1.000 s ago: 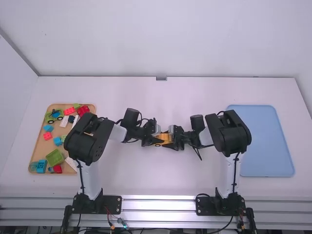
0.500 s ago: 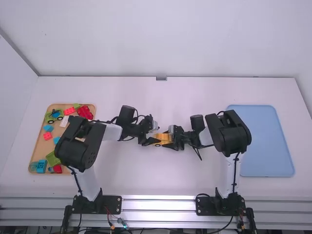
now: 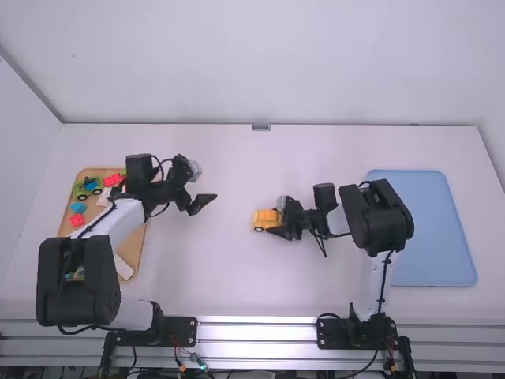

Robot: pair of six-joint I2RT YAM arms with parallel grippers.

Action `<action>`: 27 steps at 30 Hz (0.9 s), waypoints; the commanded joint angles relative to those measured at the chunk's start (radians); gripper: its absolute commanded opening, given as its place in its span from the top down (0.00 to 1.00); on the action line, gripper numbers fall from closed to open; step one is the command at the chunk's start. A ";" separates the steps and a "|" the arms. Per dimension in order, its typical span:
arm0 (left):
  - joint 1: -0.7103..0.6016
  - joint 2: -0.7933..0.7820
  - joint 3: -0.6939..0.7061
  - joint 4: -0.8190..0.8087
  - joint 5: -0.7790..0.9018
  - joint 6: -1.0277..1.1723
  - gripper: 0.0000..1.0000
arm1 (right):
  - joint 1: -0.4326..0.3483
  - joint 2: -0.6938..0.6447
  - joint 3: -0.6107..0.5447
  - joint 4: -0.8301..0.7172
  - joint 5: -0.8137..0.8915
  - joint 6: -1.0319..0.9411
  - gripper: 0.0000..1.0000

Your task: Assemble lego blocks to make yellow taxi

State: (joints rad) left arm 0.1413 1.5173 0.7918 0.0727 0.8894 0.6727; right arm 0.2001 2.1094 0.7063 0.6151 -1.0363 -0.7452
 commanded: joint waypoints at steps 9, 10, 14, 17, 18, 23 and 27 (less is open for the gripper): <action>0.055 -0.027 -0.007 0.055 0.008 -0.228 0.01 | -0.352 -0.465 -0.001 -0.332 0.335 0.203 0.44; 0.055 -0.027 -0.007 0.072 0.007 -0.231 0.01 | -0.423 -0.519 -0.001 -0.397 0.389 0.203 0.46; 0.056 -0.027 -0.007 0.128 0.008 -0.240 0.01 | -0.604 -0.626 -0.001 -0.518 0.510 0.246 0.46; 0.056 -0.027 -0.007 0.154 0.007 -0.239 0.01 | -0.706 -0.654 -0.001 -0.540 0.604 0.327 0.45; 0.055 -0.027 -0.007 0.160 0.008 -0.239 0.01 | -0.748 -0.655 -0.001 -0.547 0.634 0.341 0.43; 0.055 -0.027 -0.007 0.192 -0.003 -0.326 0.01 | -0.844 -0.619 -0.001 -0.571 0.656 0.356 0.42; 0.055 -0.027 -0.007 0.205 -0.180 -0.484 0.01 | -0.866 -0.554 -0.001 -0.550 0.704 0.393 0.39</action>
State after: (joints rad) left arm 0.2001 1.5032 0.7918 0.2752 0.8116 0.3038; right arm -0.6643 1.5234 0.7048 0.0620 -0.3695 -0.3874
